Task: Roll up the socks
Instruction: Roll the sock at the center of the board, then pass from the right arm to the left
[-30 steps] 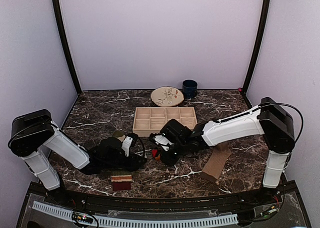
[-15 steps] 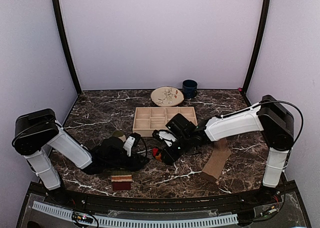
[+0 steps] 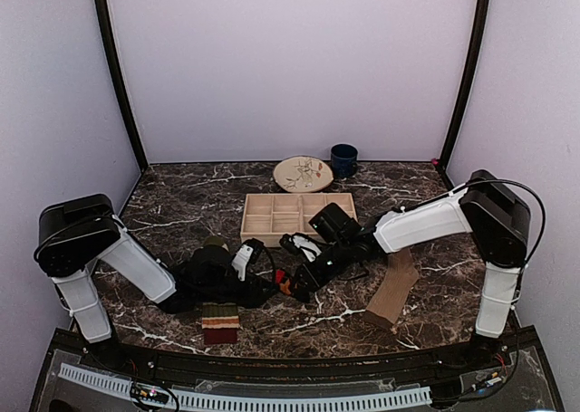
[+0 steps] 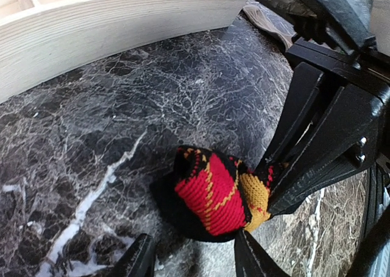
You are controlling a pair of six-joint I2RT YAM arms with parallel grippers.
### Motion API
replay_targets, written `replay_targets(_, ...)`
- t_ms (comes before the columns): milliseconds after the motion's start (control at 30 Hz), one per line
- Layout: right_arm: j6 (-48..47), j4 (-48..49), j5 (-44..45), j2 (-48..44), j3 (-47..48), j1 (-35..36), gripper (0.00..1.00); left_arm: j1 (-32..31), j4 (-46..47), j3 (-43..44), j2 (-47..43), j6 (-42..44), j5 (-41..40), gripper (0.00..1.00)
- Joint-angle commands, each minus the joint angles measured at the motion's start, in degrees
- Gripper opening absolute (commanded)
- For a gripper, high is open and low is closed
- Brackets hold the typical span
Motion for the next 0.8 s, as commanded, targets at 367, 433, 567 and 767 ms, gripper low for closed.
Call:
replay_targets(367,8.5,9.0,-9.7,4.2,-6.4,-1.9,0.00,-0.3,-0.1,1.0,6.5,-2.9,5.0,0.48)
replay_targets(433,9.2,10.2,-10.3,4.2,-6.8,-1.8,0.00,-0.3,0.1,0.5,6.4,-3.0,5.1,0.48)
replay_targets(567,10.6,12.4,-10.8,4.7,-7.4,-2.0,0.00,-0.3,0.4,0.5,6.8,-3.8,6.3,0.49)
replay_targets(767,11.8,14.9,-10.9,4.1,-9.0,-2.0,0.00,-0.3,2.9,-1.0,7.0,-6.1,7.3,0.97)
